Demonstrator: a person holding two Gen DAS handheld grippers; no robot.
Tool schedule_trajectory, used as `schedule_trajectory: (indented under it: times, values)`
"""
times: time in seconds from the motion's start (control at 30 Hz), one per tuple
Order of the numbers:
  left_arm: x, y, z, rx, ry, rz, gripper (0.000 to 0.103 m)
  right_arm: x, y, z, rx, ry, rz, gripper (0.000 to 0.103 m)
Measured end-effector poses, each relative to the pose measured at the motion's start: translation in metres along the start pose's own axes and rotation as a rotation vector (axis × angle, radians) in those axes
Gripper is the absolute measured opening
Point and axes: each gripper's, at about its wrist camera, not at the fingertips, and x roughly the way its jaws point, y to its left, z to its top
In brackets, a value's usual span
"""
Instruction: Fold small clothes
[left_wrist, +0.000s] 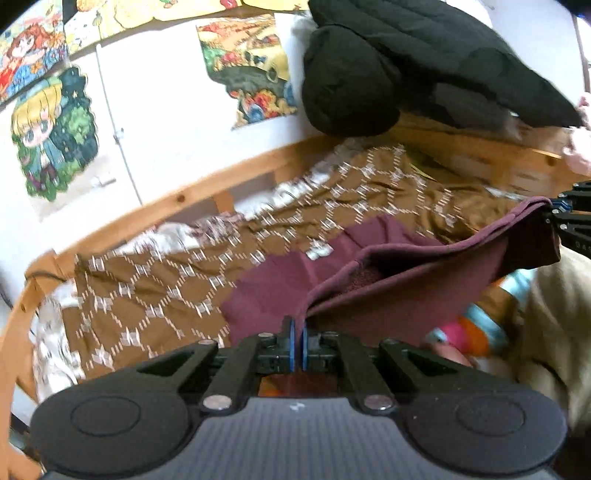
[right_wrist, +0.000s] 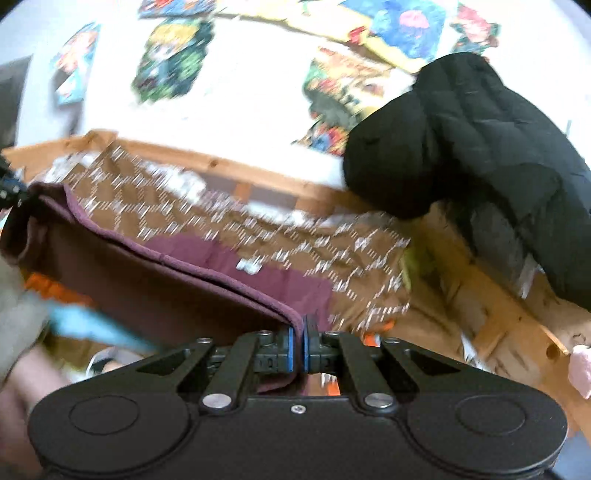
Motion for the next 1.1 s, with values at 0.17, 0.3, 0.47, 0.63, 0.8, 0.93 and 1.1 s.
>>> schedule_trajectory:
  times: [0.17, 0.3, 0.47, 0.63, 0.8, 0.93, 1.1]
  values:
    - [0.074, 0.018, 0.032, -0.031, 0.035, 0.051, 0.003, 0.07, 0.005, 0.021, -0.025, -0.073, -0.074, 0.004]
    - [0.15, 0.036, 0.045, -0.037, 0.065, 0.064, 0.003, 0.145, 0.003, 0.033, -0.043, -0.072, -0.095, 0.004]
    - [0.227, 0.057, 0.039, -0.094, 0.098, 0.043, 0.004, 0.233, -0.002, 0.034, -0.057, -0.043, -0.103, 0.004]
    - [0.286, 0.069, 0.028, -0.192, 0.144, 0.002, 0.004, 0.295, -0.001, 0.018, -0.04, -0.014, -0.098, 0.004]
    - [0.325, 0.085, 0.022, -0.282, 0.145, -0.009, 0.012, 0.342, 0.002, 0.018, -0.079, -0.02, -0.11, 0.004]
    - [0.331, 0.094, 0.012, -0.363, 0.166, -0.017, 0.07, 0.373, 0.004, 0.016, -0.076, -0.004, -0.114, 0.014]
    - [0.308, 0.11, 0.009, -0.465, 0.117, -0.086, 0.098, 0.378, -0.011, 0.01, 0.059, 0.044, -0.046, 0.063]
